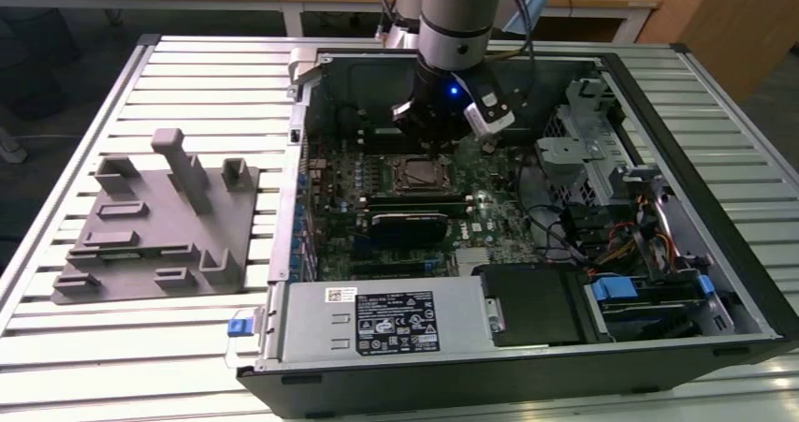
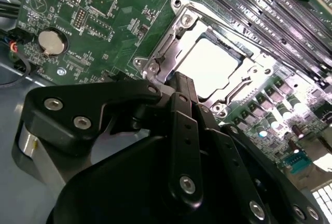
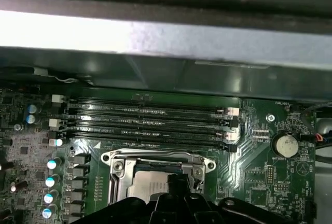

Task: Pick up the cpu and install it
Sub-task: 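Install the second cpu locking lever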

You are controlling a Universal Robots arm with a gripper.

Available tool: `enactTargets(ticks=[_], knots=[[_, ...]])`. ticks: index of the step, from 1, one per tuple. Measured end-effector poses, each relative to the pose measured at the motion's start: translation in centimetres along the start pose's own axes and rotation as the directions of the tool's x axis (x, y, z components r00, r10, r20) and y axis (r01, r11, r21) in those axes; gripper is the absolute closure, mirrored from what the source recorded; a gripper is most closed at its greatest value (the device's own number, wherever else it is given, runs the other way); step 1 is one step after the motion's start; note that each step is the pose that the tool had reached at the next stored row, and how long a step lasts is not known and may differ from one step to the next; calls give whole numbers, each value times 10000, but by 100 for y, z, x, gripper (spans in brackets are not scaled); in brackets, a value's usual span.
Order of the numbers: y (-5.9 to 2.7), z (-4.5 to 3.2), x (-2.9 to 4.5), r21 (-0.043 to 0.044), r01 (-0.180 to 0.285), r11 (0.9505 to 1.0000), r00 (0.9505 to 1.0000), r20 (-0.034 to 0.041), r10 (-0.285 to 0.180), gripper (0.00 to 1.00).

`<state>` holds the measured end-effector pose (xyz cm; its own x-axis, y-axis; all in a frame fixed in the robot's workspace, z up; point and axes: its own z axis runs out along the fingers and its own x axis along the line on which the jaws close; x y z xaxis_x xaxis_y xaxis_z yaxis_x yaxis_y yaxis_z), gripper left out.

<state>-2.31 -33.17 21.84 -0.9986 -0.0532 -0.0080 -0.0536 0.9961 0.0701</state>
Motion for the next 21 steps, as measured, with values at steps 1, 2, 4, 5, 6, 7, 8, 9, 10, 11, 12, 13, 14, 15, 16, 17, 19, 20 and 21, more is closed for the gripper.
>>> enactTargets(ticks=[1, 2, 4, 5, 6, 7, 8, 9, 10, 11, 12, 13, 14, 15, 16, 17, 19, 20, 21], knots=[[1, -23, 0, 0, 0, 10000, 10000, 0, 0, 89], [3, -49, 0, 1, 0, 10000, 10000, 0, 0, 89], [5, -80, 0, 1, 0, 10000, 10000, -1, 0, 89], [3, -86, -1, 4, 0, 10000, 10000, -1, 0, 89], [-1, -88, -1, 12, 2, 10000, 10000, -1, -2, 89], [-8, -90, 0, 23, 2, 10000, 10000, -1, -2, 89], [-17, -91, 0, 34, 1, 10000, 10000, -2, -1, 89], [-31, -92, 1, 40, 1, 10000, 10000, -3, -1, 89], [-47, -93, 2, 43, 1, 10000, 10000, -3, -1, 89], [-66, -94, 3, 44, 0, 10000, 10000, -3, 0, 89], [-84, -95, 4, 43, 1, 10000, 10000, -3, -1, 89], [-96, -98, 5, 42, 1, 10000, 10000, -2, -1, 89], [-102, -104, 5, 43, 1, 10000, 10000, -3, -1, 89], [-104, -117, 5, 45, 0, 10000, 10000, -4, 0, 89], [-103, -139, 5, 44, -1, 10000, 10000, -3, 1, 89], [-101, -173, 5, 43, -1, 10000, 10000, -2, 1, 89], [-96, -245, 4, 46, 0, 10000, 10000, -4, 0, 89], [-95, -267, 4, 44, 1, 10000, 10000, -3, -1, 89], [-97, -275, 4, 44, 1, 10000, 10000, -3, -1, 89]])
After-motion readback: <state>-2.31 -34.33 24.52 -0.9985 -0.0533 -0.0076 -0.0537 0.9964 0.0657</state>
